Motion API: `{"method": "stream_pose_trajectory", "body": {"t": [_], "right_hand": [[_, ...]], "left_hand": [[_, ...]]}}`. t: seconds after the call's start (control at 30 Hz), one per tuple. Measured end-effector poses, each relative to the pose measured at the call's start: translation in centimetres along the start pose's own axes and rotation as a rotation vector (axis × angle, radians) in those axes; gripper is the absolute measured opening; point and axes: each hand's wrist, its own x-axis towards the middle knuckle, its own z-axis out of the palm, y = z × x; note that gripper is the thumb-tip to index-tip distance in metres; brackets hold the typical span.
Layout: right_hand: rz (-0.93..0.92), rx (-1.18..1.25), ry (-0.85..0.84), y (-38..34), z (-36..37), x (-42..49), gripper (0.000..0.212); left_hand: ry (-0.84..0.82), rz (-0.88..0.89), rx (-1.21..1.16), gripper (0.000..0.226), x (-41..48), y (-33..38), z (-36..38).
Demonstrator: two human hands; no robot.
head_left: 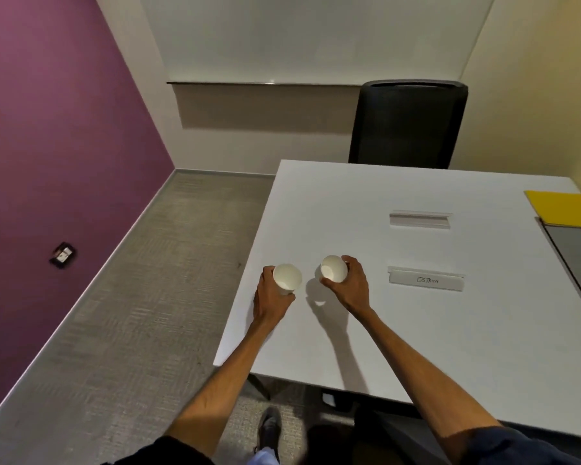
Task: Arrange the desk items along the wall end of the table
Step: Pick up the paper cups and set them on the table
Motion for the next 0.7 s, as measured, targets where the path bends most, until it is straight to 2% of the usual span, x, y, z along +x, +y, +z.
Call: {"method": "stream_pose_trajectory", "body": {"t": [0.37, 0.53, 0.7], "right_hand": [[0.234, -0.006, 0.251, 0.6, 2.6, 3.6, 0.083], [0.320, -0.021, 0.327, 1.8, 2.0, 4.7, 0.084], [0.382, -0.065, 0.354, 3.0, 0.8, 6.8, 0.082]], "left_hand": [[-0.221, 0.109, -0.007, 0.069, 8.2, -1.2, 1.2], [-0.332, 0.188, 0.036, 0.068, 9.2, -0.8, 3.2], [-0.360, 0.175, 0.048, 0.068, 10.9, -0.3, 4.8]]}}
